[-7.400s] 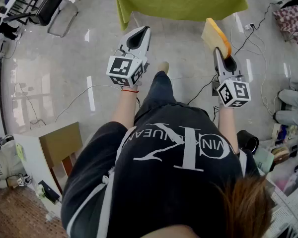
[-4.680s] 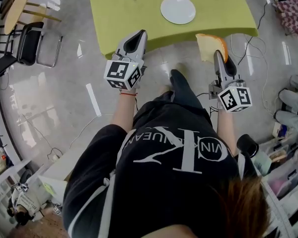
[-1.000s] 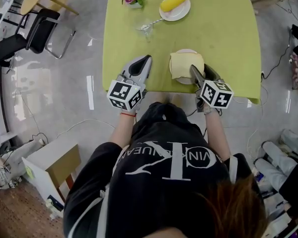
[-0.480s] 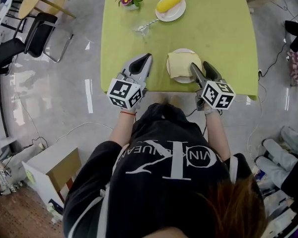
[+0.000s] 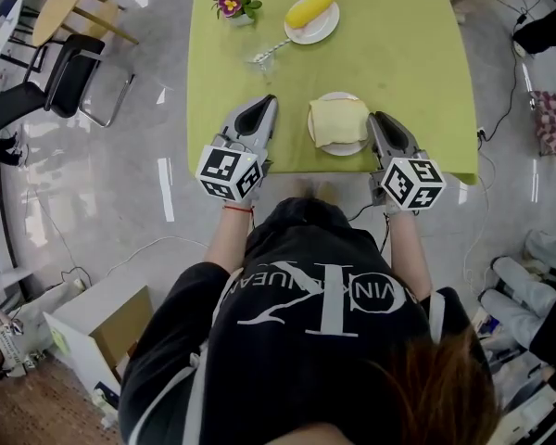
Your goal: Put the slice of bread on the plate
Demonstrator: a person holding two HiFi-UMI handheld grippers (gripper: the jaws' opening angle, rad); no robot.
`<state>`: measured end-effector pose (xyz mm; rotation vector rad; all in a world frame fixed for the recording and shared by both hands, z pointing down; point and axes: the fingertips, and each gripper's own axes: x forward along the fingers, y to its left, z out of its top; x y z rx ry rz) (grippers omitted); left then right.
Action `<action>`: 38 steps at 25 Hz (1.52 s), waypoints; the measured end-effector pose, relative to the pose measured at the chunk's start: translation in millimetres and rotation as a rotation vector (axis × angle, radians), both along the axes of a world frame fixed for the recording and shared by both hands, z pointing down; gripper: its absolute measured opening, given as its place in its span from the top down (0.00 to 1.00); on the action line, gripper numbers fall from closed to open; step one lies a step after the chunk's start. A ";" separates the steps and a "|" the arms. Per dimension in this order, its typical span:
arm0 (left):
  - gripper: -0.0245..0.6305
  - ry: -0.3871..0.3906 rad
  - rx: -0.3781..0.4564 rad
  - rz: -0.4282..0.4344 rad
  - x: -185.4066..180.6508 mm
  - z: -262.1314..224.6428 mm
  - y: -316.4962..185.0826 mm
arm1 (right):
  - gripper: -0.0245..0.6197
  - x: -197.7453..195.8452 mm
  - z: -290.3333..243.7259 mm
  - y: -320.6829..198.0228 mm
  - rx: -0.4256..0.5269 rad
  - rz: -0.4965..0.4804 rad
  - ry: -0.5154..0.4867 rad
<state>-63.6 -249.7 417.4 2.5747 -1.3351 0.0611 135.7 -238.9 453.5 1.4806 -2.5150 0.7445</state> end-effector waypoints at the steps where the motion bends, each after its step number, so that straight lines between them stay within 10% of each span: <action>1: 0.95 0.000 0.002 -0.003 -1.3 -1.2 -0.4 | 0.88 0.3 -1.8 0.5 0.005 -0.001 0.001; 38: 0.95 0.017 0.118 -0.015 3.6 -44.5 -13.5 | 0.96 13.5 -79.8 0.1 0.285 -0.020 0.053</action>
